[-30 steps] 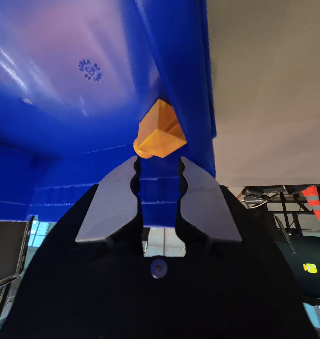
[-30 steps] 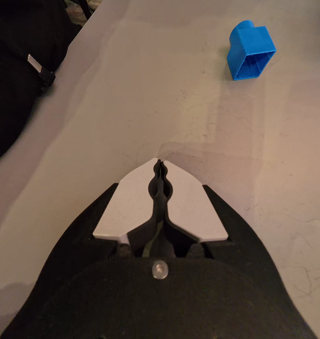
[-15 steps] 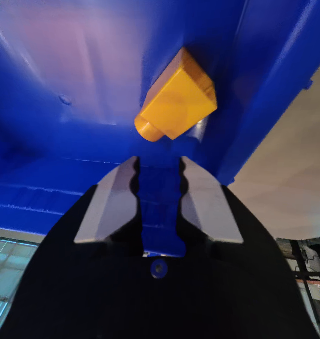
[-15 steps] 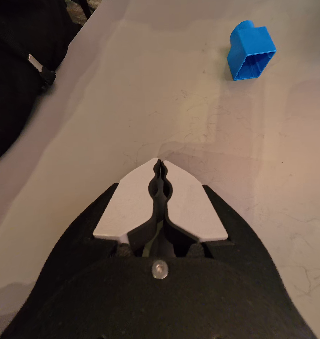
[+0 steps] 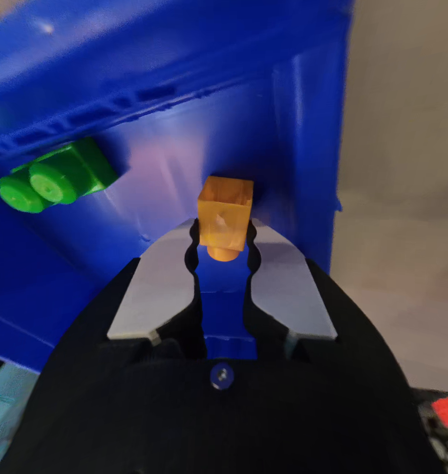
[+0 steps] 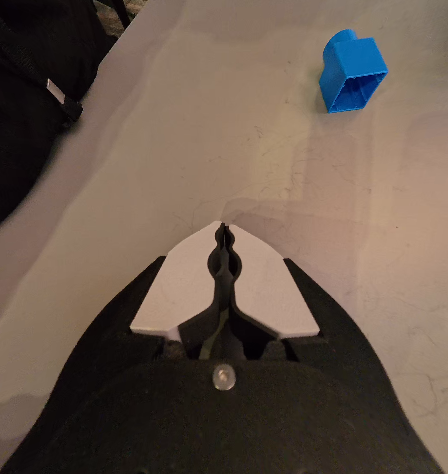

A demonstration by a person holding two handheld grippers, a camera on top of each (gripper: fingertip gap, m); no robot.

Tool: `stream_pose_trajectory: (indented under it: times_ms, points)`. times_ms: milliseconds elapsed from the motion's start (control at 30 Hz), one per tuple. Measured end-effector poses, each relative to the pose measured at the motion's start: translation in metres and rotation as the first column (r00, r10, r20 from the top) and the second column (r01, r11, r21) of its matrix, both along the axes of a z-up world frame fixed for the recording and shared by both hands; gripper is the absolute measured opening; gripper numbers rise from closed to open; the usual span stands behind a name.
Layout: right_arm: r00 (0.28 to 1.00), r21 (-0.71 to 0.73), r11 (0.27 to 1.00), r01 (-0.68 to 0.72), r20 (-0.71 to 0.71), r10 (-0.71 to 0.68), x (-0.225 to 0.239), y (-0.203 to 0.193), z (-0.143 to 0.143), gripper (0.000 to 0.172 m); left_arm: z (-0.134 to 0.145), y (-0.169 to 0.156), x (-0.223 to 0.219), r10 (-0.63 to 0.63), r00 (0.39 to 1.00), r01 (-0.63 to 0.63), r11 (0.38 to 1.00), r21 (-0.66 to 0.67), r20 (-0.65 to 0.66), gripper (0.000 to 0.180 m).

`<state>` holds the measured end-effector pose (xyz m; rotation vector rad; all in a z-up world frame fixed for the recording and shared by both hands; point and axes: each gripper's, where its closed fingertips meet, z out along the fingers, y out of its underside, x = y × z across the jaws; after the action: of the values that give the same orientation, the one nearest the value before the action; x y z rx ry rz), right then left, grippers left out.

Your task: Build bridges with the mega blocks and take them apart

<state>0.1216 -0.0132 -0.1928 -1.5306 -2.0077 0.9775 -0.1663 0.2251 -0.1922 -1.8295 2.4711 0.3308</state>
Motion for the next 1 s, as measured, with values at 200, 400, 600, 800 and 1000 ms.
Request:
stream_pose_trajectory:
  times_ms: [200, 400, 600, 800, 1000]
  points:
    - [1.0, -0.005, 1.0, 0.004, -0.007, -0.004, 0.0, 0.001, 0.001, 0.0, 0.045, 0.002, 0.008, 0.254, 0.959, -0.266, 0.96, 0.086, 0.124, 0.035]
    - [1.0, -0.008, 1.0, 0.005, -0.01, -0.005, 0.0, 0.001, 0.001, 0.0, 0.092, -0.083, 0.054, 0.404, 0.862, -0.404, 0.912, -0.065, 0.307, 0.035]
    - [1.0, 0.0, 1.0, 0.005, -0.002, -0.005, 0.0, 0.001, 0.0, 0.0, 0.058, -0.138, 0.102, 0.495, 0.8, -0.469, 0.868, -0.162, 0.34, 0.035]
    - [1.0, 0.004, 1.0, 0.005, -0.001, -0.005, 0.0, 0.0, 0.0, 0.0, 0.016, -0.143, 0.109, 0.585, 0.762, -0.551, 0.811, -0.197, 0.277, 0.035]
    - [1.0, 0.003, 1.0, 0.004, -0.003, -0.004, 0.0, 0.0, 0.0, 0.0, 0.012, -0.146, 0.113, 0.647, 0.71, -0.584, 0.761, -0.282, 0.276, 0.044]
